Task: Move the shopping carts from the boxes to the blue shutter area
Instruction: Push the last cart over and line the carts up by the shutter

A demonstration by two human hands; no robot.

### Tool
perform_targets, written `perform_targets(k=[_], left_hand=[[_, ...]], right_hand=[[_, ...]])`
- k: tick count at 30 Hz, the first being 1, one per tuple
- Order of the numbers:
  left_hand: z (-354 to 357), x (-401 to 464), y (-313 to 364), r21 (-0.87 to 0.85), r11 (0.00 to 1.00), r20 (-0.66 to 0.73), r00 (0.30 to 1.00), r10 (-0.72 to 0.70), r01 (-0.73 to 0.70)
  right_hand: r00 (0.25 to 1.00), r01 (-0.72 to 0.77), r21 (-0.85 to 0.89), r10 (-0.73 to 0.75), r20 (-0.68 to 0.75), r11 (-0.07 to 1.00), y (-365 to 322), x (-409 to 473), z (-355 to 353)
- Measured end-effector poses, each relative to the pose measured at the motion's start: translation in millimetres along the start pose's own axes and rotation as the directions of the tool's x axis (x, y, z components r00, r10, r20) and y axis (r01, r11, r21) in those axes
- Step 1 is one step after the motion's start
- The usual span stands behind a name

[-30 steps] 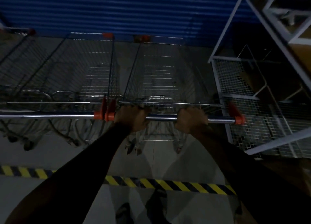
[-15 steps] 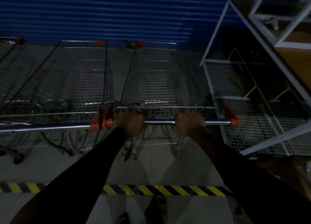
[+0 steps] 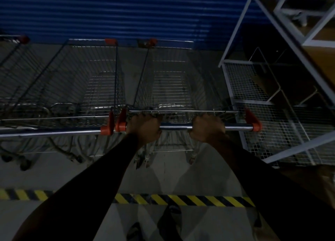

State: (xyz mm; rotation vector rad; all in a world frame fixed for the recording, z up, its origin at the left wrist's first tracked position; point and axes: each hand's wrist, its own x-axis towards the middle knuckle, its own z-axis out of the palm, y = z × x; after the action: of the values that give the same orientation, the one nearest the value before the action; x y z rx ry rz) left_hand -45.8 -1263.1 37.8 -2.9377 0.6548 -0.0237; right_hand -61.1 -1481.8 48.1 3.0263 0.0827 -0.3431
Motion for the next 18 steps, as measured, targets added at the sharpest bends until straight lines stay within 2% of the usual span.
perform_targets(k=[3,11,18], left_hand=[[-2,-8,1,-0.026,0.999,0.029,0.999,0.023,-0.022],[-7,-25,9,-0.054,0.997,0.057,0.997,0.061,-0.058],[-2,-37,18,-0.04,0.993,0.019,0.993,0.114,-0.113]], right_hand=[[0.999,-0.004,0.004,0.003,0.039,1.0,-2,-8,2],[1.0,-0.023,0.02,0.023,0.012,1.0,-4,-34,6],[1.0,-0.031,-0.014,0.031,0.0,0.999,0,-54,15]])
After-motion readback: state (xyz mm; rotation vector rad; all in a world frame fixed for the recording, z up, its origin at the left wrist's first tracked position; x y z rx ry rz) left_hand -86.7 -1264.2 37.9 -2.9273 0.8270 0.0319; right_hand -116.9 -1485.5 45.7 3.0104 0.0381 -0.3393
